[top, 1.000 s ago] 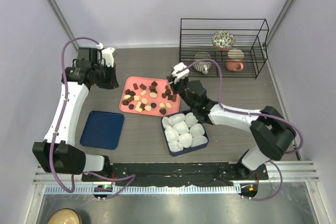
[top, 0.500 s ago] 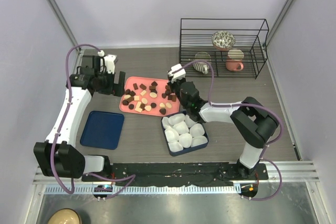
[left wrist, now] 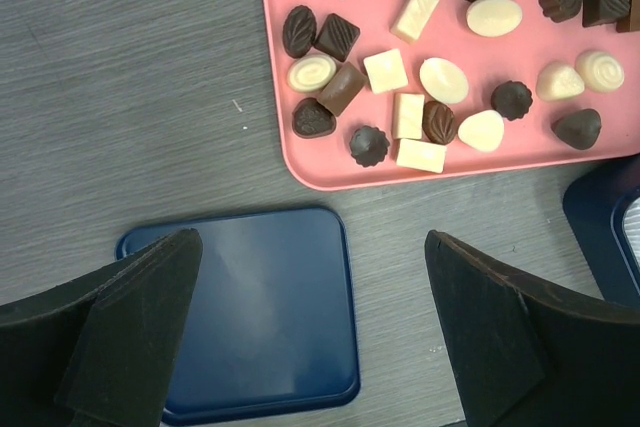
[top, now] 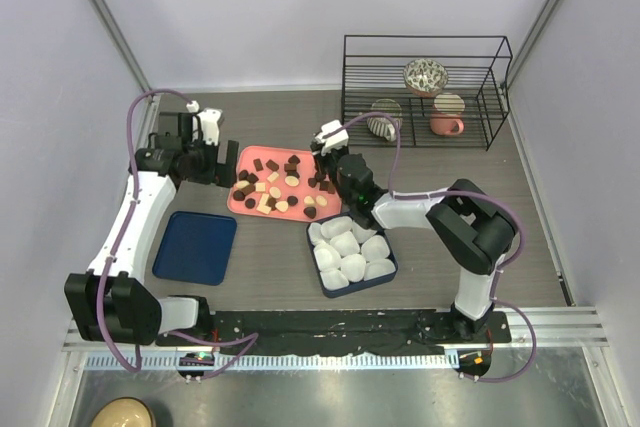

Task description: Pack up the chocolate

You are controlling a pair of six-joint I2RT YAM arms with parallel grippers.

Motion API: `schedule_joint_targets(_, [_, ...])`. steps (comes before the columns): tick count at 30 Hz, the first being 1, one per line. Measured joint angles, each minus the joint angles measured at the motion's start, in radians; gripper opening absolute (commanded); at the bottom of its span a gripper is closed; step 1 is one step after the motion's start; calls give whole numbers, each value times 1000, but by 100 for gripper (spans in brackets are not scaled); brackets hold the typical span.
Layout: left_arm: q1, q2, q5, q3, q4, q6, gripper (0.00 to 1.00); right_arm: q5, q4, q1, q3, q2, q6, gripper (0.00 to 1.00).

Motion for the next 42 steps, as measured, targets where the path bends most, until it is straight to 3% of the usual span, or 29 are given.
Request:
schedule_joint_targets(6, [0,-19,-13,-17,18,6,99,0,4,0,22,30,2,44])
schedule_joint_targets(10, [0,-29,-21,-29,25,16,99,0,6,-4,31,40,15,59])
schedule_joint_targets(15, [1,-36,-29,-40,30,23,99,0,6,-6,36,50,22,60])
schedule_joint_targets(20, [1,-37,-37,-44,36,24,99,0,6,-14,36,57,34,57])
schedule_joint_targets(26, [1,-39,-48,-61,44,27,98,-1,1,-25,36,63,58,46])
schedule_joint_targets(42, [1,-47,-59,-74,49,46,97,-1,-25,-30,20,63,110,42])
